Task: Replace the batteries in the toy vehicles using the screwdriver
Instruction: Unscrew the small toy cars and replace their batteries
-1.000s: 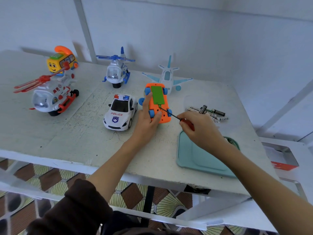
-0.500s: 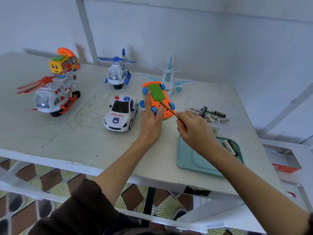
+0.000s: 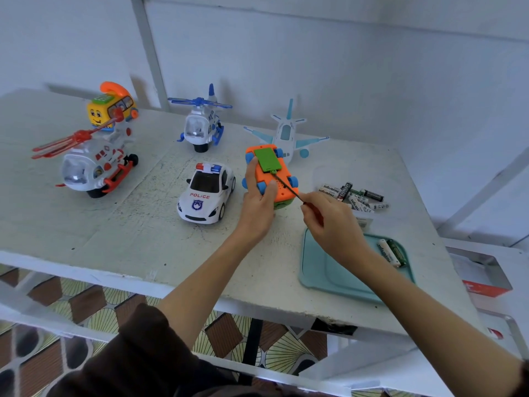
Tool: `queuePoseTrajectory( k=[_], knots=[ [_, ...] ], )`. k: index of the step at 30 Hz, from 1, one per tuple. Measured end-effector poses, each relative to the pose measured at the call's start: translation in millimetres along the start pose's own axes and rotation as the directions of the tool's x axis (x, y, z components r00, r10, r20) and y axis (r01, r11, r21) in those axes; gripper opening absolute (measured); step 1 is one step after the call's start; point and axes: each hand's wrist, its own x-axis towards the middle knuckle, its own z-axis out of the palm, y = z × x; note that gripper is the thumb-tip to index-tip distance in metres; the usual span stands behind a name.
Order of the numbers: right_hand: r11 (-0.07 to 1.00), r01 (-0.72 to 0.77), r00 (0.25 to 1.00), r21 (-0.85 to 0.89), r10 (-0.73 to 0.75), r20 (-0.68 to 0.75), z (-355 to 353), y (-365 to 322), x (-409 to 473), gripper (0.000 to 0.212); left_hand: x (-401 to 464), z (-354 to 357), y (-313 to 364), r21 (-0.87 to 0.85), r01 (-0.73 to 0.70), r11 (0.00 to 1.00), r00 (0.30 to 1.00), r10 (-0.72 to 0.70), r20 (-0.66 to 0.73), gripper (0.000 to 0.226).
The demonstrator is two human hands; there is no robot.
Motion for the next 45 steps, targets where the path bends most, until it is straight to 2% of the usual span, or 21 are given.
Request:
queuePoseTrajectory(
  k=[6,11,16,20,23,29,39,45],
  knots=[
    [0.996,-0.086,0.996,0.017,0.086,-0.026,-18,-4,-3,0.016,-7,0,14,-0.029,0.02,0.999,0.998,-0.018,0.065,0.052],
    [0.991,-0.118,0.992,-0.065,0.121,0.039,-24,-6,6,0.017,-7,-7,6,0.019,0.016,1.0,0.994,-0.018,0.104,0.044],
    [0.984,-0.147,0.984,-0.104,0.156,0.082,-24,-3,19,0.022,-11,-12,3,0.103,0.018,0.994,0.987,-0.034,0.156,0.056],
    [0.991,-0.12,0.979,-0.062,0.128,0.156,-26,-2,25,0.036,-14,-17,3,0.115,0.001,0.993,0.979,-0.024,0.202,0.055],
    [0.988,-0.076,0.961,-0.136,0.109,0.254,-26,-3,27,0.044,-15,-23,1,0.152,-0.009,0.988,0.969,-0.029,0.247,0.054],
    [0.991,-0.017,0.935,-0.135,0.064,0.35,-19,-5,24,0.045,-19,-31,5,0.235,-0.027,0.972,0.94,-0.055,0.336,0.055],
    [0.99,-0.143,0.934,0.001,0.135,0.331,-28,-4,14,0.038,-6,-41,4,0.342,-0.092,0.935,0.941,-0.031,0.338,0.059],
    [0.963,-0.26,0.905,0.075,0.216,0.366,-43,2,-5,0.034,12,-41,14,0.372,-0.157,0.915,0.97,0.072,0.232,0.059]
  ],
)
